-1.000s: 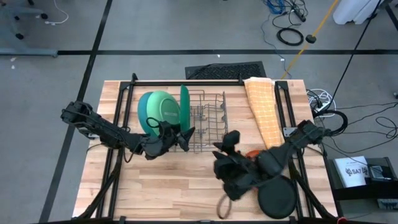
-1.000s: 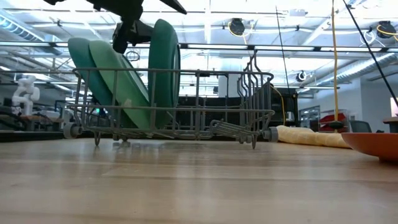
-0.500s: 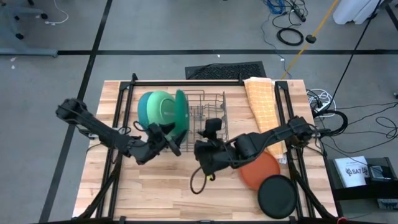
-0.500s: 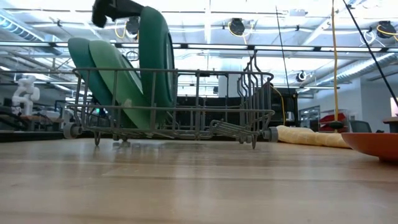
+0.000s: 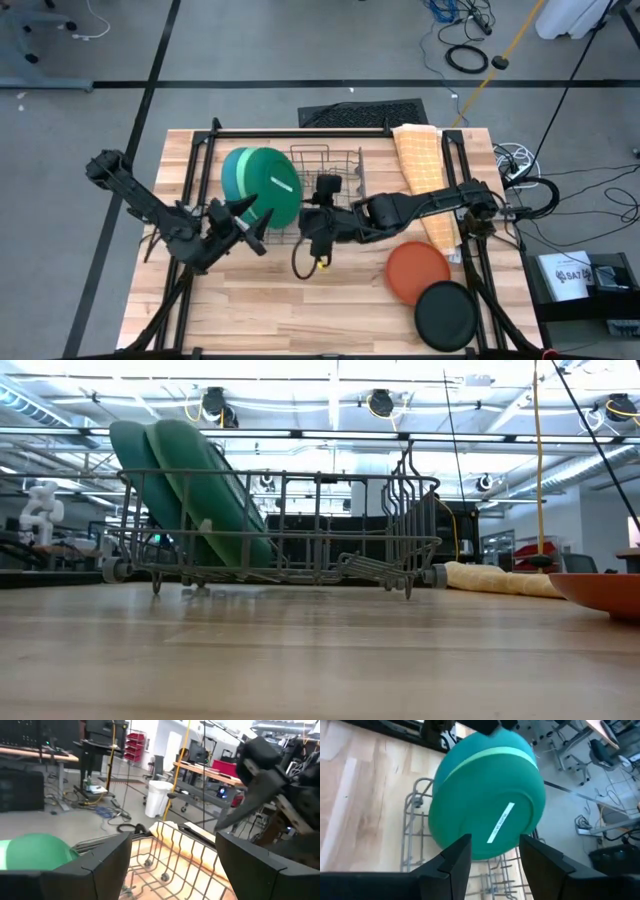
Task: Sort dishes
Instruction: Put the green plate into the dishwasher rack, then put the black plate into the dishwasher rack
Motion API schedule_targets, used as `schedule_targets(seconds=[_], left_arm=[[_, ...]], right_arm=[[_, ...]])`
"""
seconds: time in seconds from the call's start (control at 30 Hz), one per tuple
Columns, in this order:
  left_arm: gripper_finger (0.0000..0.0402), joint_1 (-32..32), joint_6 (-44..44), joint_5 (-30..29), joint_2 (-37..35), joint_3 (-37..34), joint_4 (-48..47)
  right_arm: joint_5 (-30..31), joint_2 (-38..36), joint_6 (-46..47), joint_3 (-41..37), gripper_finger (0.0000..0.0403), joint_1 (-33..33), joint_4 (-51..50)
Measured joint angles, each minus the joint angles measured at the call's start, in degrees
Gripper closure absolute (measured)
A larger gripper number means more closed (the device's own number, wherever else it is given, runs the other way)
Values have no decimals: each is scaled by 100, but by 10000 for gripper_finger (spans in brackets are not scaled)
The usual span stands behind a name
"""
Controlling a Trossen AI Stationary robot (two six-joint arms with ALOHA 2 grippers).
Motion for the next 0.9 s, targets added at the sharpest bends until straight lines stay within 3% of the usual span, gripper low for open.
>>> schedule_targets(seconds=[0.23, 0.43, 0.57, 0.73, 0.9], left_arm=[[103, -430, 572, -53, -135, 0, -6], [103, -486, 715, 1137, -118, 0, -323], [103, -469, 678, 1397, -93, 2, -555], [103, -474, 538, 1410, -87, 4, -862], [103, -474, 532, 1428, -87, 4, -974]], right_arm=[[-2, -26, -297, 0, 245, -177, -19], [-593, -391, -322, 0, 245, 11, -802], [-1285, -634, 474, 7, 245, 168, -1870], [-1503, -600, 1806, 4, 245, 629, -3417], [-1659, -573, 2893, -192, 245, 1246, -3503]])
